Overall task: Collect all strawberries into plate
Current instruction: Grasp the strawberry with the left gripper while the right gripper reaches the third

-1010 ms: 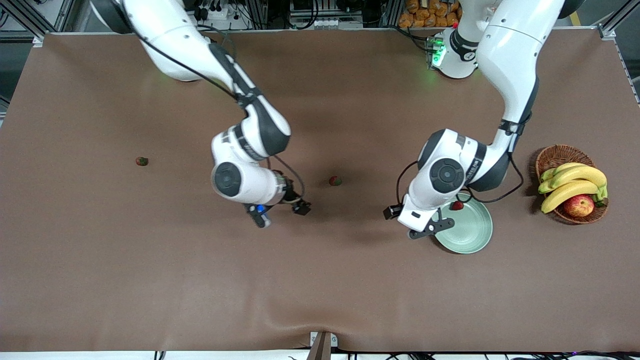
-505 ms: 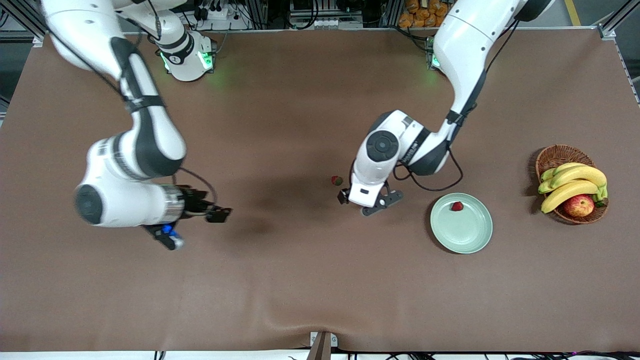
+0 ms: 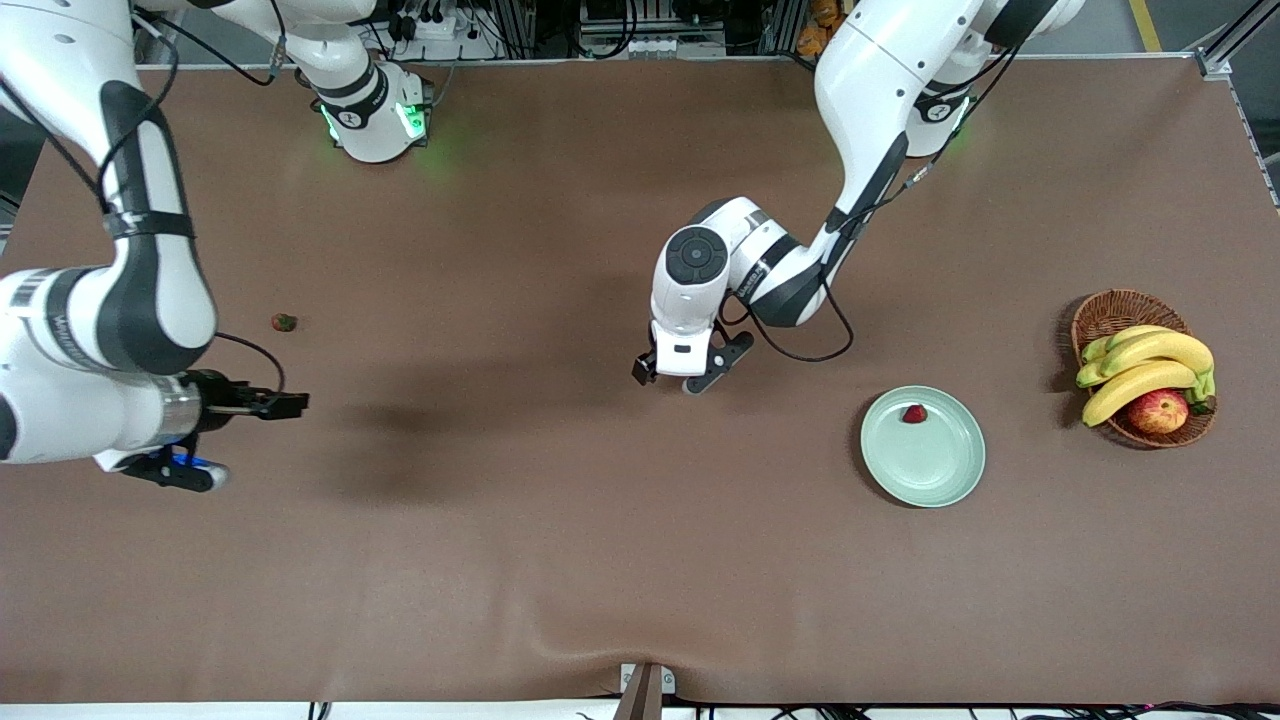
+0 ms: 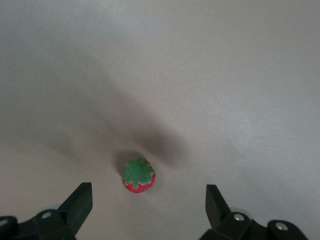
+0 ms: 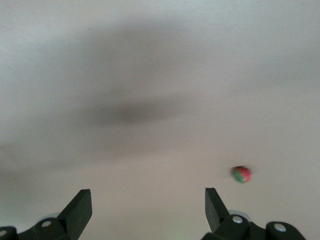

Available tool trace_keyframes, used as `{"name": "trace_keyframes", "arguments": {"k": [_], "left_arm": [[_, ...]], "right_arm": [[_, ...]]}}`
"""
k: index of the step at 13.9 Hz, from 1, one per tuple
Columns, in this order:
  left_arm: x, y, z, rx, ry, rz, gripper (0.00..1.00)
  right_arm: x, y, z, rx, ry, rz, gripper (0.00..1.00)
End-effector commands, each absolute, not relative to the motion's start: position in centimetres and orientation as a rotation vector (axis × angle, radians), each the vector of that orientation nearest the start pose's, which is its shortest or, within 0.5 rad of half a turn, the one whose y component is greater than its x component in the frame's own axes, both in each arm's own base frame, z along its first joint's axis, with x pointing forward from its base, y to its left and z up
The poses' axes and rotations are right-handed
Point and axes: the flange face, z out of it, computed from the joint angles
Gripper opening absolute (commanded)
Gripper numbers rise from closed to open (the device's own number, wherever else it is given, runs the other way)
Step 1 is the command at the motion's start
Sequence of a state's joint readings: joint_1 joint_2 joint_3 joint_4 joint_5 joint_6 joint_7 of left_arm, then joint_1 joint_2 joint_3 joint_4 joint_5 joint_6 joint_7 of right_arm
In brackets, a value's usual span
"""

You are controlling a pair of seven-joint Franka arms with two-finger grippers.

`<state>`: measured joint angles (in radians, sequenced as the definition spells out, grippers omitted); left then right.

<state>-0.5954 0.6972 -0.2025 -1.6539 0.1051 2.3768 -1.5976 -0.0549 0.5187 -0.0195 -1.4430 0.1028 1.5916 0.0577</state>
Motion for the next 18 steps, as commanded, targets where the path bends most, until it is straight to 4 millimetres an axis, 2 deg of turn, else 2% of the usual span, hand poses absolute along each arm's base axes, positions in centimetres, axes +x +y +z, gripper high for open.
{"name": "trace_keyframes", "arguments": {"k": [1,3,4,7,8,9,11,13,16,18], "left_arm": [[49.2,-48.1,19.9,-2.943,-1.222,0.029,1.0],[48.7,-48.4,18.9,-2.951,-1.131,-0.026,1.0],[48.6,-48.4,18.5,-2.951,-1.112,-0.036,1.0],[48.6,-48.2,18.1,-2.954,-1.087,-0.032,0.98],[48.8,-48.1,18.1,-2.952,-1.093,-0.031,0.74],[48.8,-48.1,18.1,-2.952,-1.093,-0.031,0.56],[48.9,-48.0,18.2,-2.953,-1.096,-0.032,0.34],[48.8,-48.2,18.1,-2.954,-1.092,-0.031,0.0],[48.8,-48.3,18.3,-2.96,-1.084,-0.034,0.0],[49.6,-47.8,19.2,-2.96,-1.103,-0.044,0.0]], "right_arm": [[63.0,-8.3,36.6,-3.02,0.097,0.584,1.0],[61.6,-12.0,35.1,-3.025,0.03,0.572,1.0],[60.7,-13.0,33.9,-3.019,0.006,0.559,1.0],[57.4,-12.9,29.7,-3.047,-0.01,0.488,1.0],[56.0,-12.8,28.2,-3.052,-0.035,0.478,1.0],[54.5,-12.9,26.9,-3.049,-0.065,0.464,1.0],[51.2,-12.8,25.0,-3.049,-0.115,0.427,1.0],[49.1,-13.3,23.2,-3.043,-0.123,0.421,1.0],[47.7,-14.4,21.5,-3.033,-0.154,0.408,0.83],[46.7,-15.1,20.9,-3.019,-0.143,0.433,0.76]]}}
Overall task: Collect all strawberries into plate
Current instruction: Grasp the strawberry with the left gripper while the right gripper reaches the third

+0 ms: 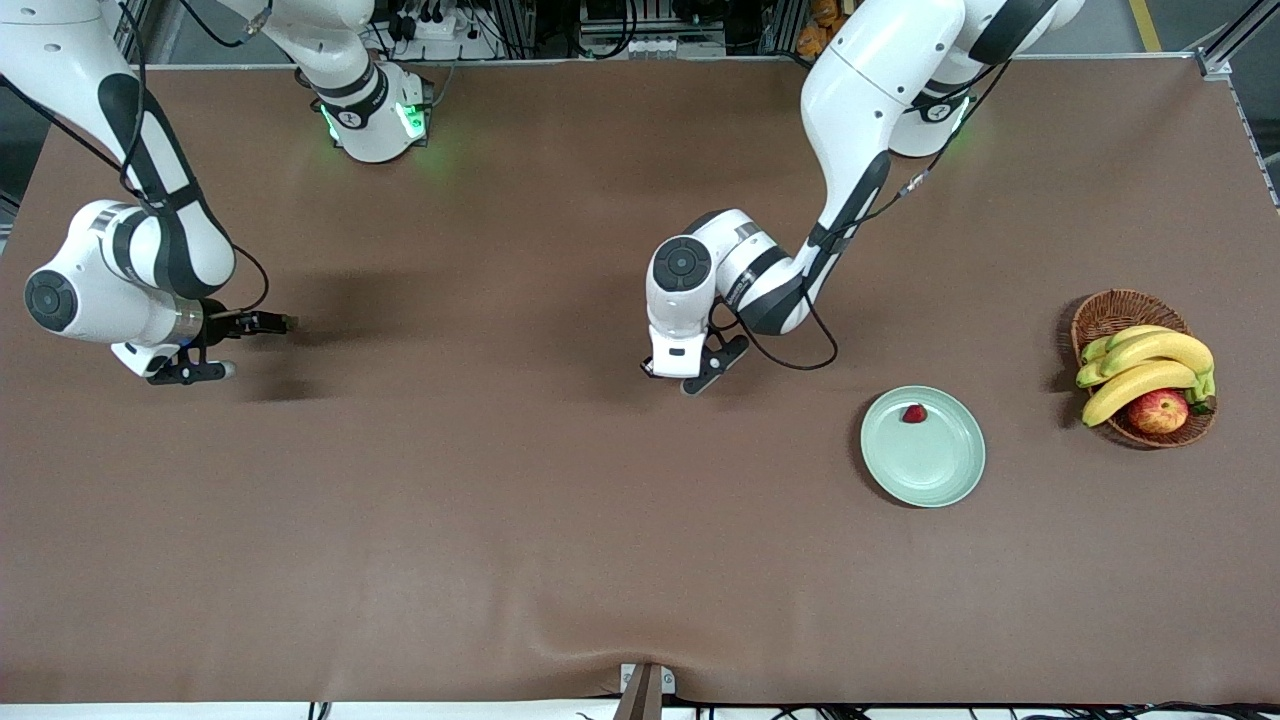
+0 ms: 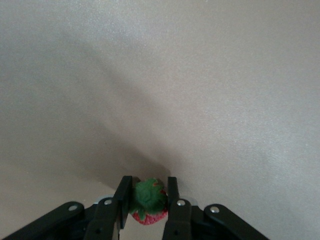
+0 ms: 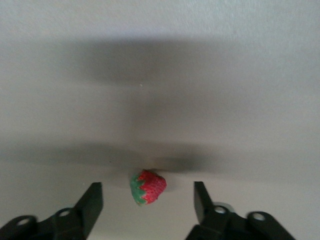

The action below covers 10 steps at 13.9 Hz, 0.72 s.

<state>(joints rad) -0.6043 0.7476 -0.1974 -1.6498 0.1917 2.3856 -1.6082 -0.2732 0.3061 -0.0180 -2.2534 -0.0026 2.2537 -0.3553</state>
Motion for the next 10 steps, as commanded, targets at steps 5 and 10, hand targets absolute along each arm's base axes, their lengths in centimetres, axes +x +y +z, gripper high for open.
{"name": "trace_keyframes", "arguments": {"k": [5,10], "left_arm": [[57.7,-37.5,27.4,-2.848,-1.327,-0.114,0.0],[64.0,-21.5,28.3,-2.726,-1.476,-0.098,0.0]], "right_arm": [[45.3,-14.6,18.6,-3.012,-0.138,0.444,0.68],[45.4,-14.2,17.6,-3.008,-0.134,0.438,0.51]]}}
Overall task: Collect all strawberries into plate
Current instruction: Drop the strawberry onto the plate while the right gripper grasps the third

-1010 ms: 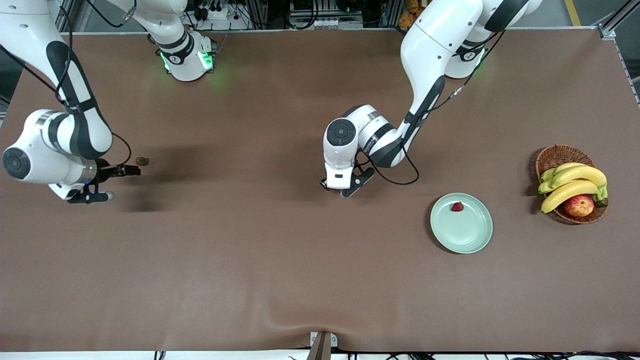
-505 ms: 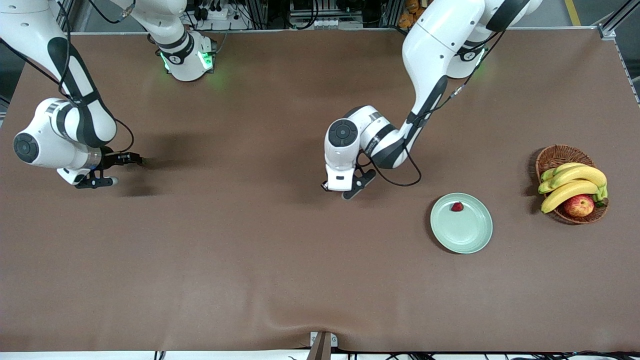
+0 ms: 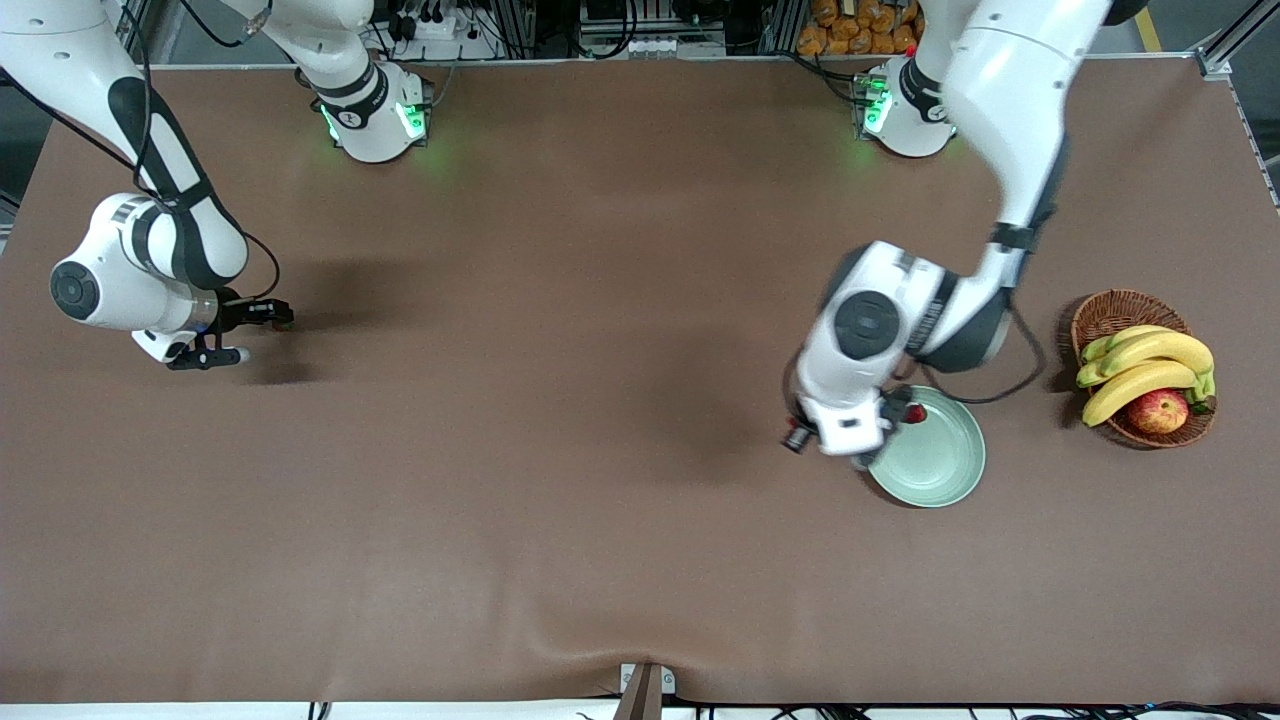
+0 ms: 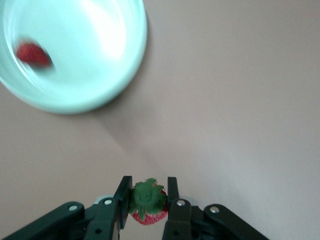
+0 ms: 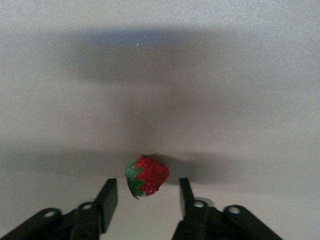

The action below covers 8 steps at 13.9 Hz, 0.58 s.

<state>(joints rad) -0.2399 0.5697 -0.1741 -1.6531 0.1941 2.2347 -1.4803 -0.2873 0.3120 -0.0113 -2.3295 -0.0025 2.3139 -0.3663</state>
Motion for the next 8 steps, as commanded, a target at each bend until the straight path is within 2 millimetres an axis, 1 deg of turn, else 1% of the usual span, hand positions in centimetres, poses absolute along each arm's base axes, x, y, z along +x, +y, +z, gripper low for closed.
{"name": "trace_keyframes", "arguments": {"k": [1,2,3,4,5,6,7,8], "left_arm": [[65.0,-18.5,28.2,-2.708,-1.502,-0.104,0.0],[65.6,-16.2,27.6,-2.7,-1.492,-0.109,0.0],[65.8,-14.3,26.9,-2.7,-1.482,-0.122,0.0],[65.6,-12.8,25.7,-2.712,-1.477,-0.143,0.0],[65.5,-11.1,24.8,-2.727,-1.472,-0.175,0.0],[65.1,-9.3,23.7,-2.742,-1.451,-0.199,0.0],[65.2,-8.3,23.2,-2.751,-1.433,-0.203,0.0],[65.3,-7.6,22.6,-2.76,-1.405,-0.191,0.0]], "right_arm": [[45.3,-14.3,17.1,-3.007,-0.131,0.437,0.5],[45.3,-14.2,17.0,-3.007,-0.134,0.44,0.39],[45.3,-14.1,17.0,-3.006,-0.136,0.44,0.24],[45.5,-14.0,17.2,-3.008,-0.138,0.435,0.07],[45.6,-13.8,17.6,-3.009,-0.134,0.436,0.0],[46.2,-12.5,18.7,-3.0,-0.144,0.454,0.0],[47.0,-11.3,19.9,-2.988,-0.094,0.469,0.0],[48.0,-9.6,21.5,-2.984,-0.058,0.495,0.0]]}}
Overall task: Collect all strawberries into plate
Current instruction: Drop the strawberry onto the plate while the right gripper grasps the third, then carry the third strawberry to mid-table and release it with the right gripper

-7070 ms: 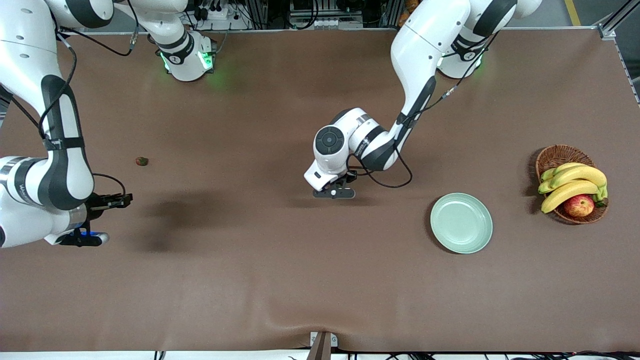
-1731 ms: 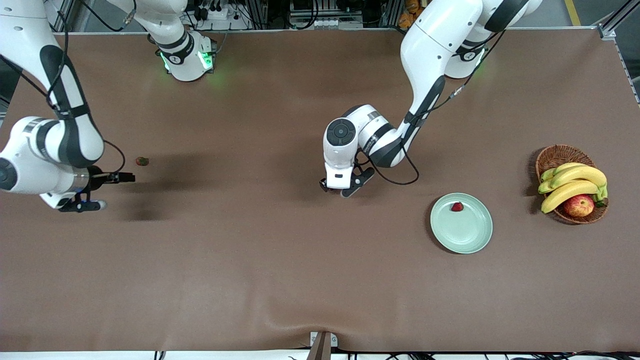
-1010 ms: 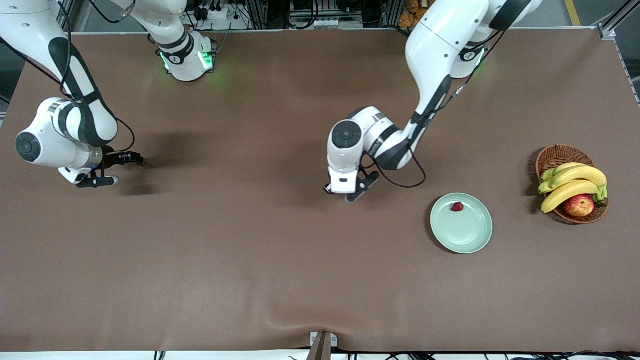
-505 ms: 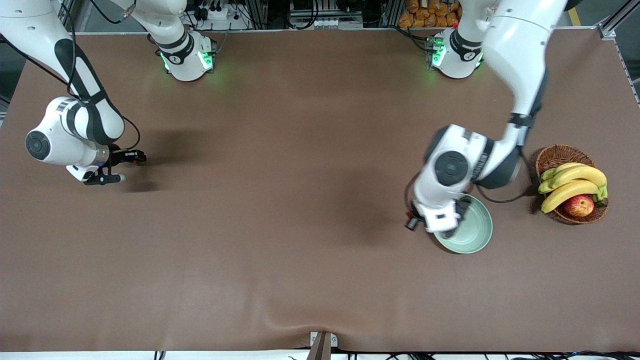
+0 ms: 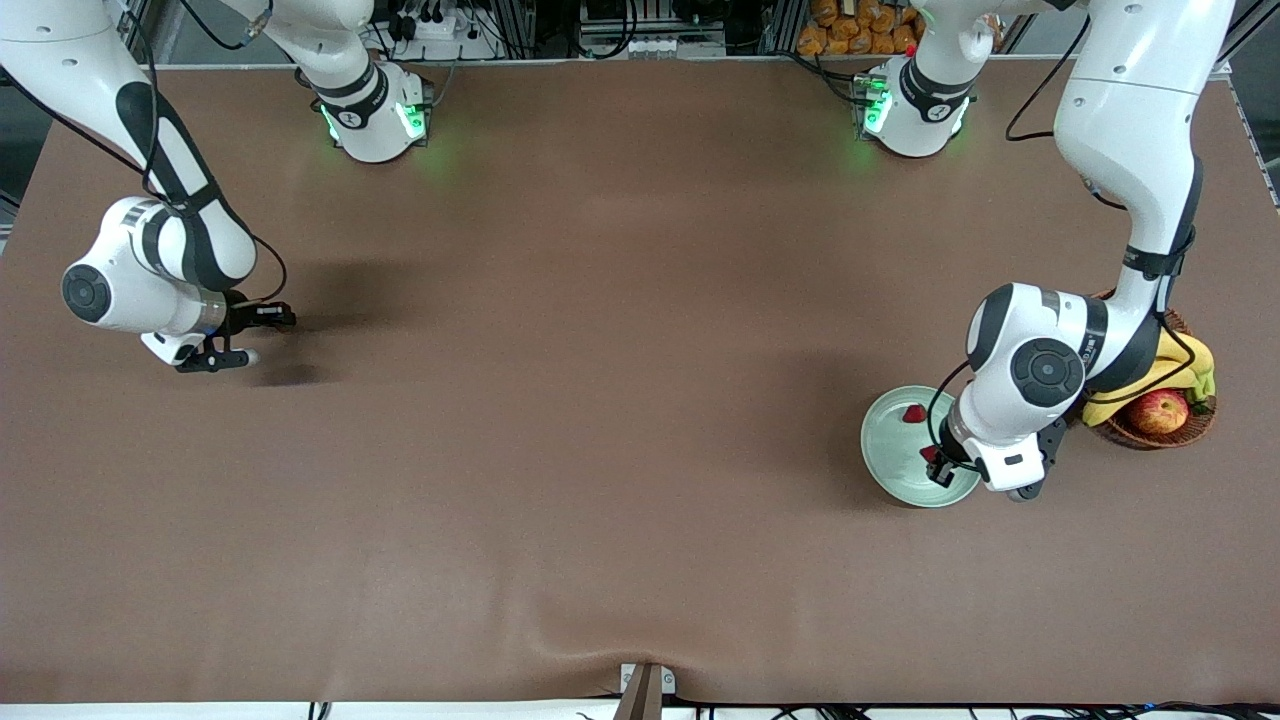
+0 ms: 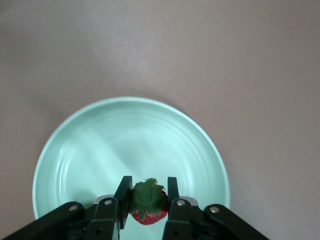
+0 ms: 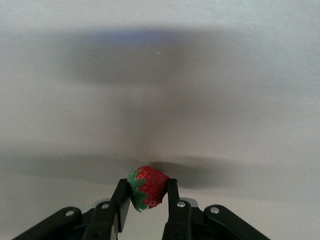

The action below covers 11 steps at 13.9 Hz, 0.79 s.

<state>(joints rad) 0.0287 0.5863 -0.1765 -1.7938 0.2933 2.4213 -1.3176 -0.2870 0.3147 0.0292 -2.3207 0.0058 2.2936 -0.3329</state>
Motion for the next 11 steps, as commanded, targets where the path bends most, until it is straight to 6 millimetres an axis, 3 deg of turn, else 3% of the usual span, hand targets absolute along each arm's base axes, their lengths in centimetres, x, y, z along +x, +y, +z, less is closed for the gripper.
{"name": "trace_keyframes", "arguments": {"k": [1,3,4,5,7,9,11], "left_arm": [[65.4,-7.2,22.6,-2.771,-1.385,-0.192,0.0],[65.9,-6.5,22.4,-2.782,-1.394,-0.212,0.0],[66.0,-6.4,22.2,-2.783,-1.392,-0.212,0.64],[66.0,-6.5,22.4,-2.787,-1.386,-0.217,1.0],[66.0,-7.0,23.5,-2.797,-1.377,-0.235,1.0],[66.0,-7.6,24.9,-2.805,-1.374,-0.258,1.0],[65.7,-9.6,25.6,-2.836,-1.348,-0.257,1.0]], "right_arm": [[49.0,-8.2,22.9,-2.985,-0.021,0.532,0.0],[51.6,-4.9,26.2,-2.982,0.06,0.616,0.0],[52.8,-3.1,28.3,-2.942,0.122,0.648,0.0],[53.5,-1.5,29.5,-2.89,0.139,0.658,0.0],[54.2,0.8,30.8,-2.848,0.203,0.665,0.0],[54.7,4.5,32.1,-2.868,0.305,0.694,0.0],[54.9,8.7,33.0,-2.82,0.433,0.704,0.0]]}}
